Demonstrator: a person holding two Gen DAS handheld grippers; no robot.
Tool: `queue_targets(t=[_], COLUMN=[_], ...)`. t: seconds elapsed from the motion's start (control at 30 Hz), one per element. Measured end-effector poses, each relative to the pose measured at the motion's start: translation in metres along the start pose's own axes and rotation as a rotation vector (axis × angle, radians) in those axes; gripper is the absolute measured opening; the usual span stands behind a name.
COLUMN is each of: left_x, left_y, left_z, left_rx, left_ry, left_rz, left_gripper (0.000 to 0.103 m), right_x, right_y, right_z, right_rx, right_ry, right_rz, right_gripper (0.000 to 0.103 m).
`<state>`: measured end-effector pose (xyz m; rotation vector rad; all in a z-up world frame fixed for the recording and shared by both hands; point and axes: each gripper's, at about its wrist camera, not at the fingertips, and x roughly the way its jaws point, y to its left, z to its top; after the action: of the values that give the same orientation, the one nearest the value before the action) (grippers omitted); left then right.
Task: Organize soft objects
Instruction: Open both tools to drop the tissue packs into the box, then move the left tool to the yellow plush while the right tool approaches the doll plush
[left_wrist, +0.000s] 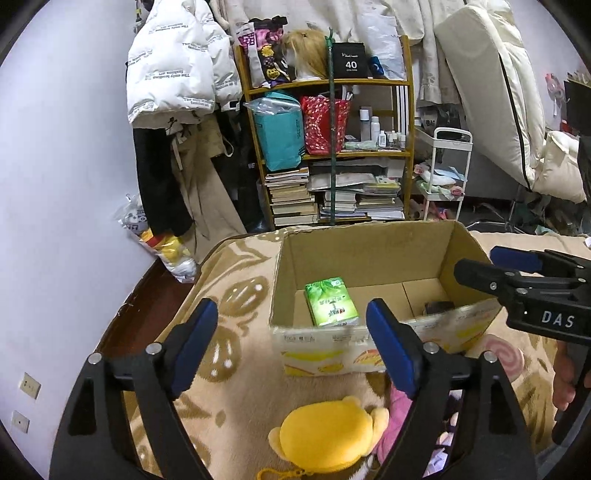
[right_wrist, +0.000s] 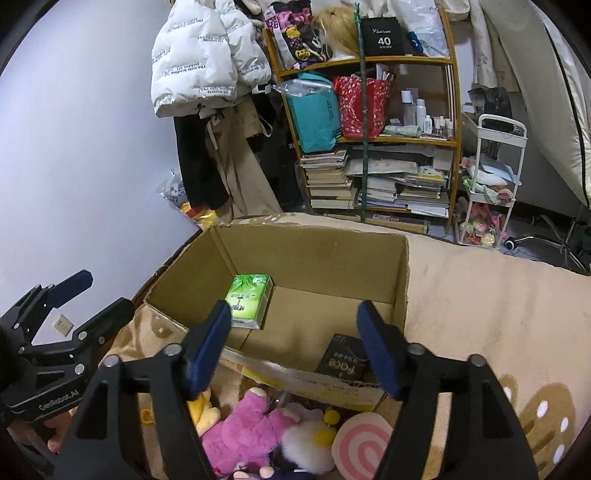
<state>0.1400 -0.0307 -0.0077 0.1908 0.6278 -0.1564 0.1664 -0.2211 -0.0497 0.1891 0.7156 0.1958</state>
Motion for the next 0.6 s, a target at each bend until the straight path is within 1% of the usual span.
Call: queue_targets(t=[0.03,0.1,0.2,0.3,0.6], left_x=[-0.004,-0.011,-0.021,-0.032,-0.056], left_y=[0.001,0.004,0.006,0.008,0.006], left_z=[0.0,-0.001,-0.004,-0.008,-0.022], left_rx=[-0.003,-0.007,-0.015,-0.025,-0.008], left_ry=[0.001,0.0,0.004,0.005,0.024], left_rz=[-0.001,0.001,0.008,0.014,0.031], left_gripper=[0.087,0.09,0.094,0.096,0.097], right_x=[-0.004,-0.013,-0.027,-0.042,-0.077], right_y=[0.0,0.002,0.002,0.0,0.002], right_z=[-0.001,-0.001,-0.002,-0.006,-0.019], right_rx=[0.002,0.008,0.023,0.041,0.064], right_ry=[-0.009,-0.027,-0.041,-0.056,-0.06], right_rz=[-0.003,-0.008,-0.009,-0.025,-0.055], right_gripper=[0.085,0.088,0.091,0.1,0.1])
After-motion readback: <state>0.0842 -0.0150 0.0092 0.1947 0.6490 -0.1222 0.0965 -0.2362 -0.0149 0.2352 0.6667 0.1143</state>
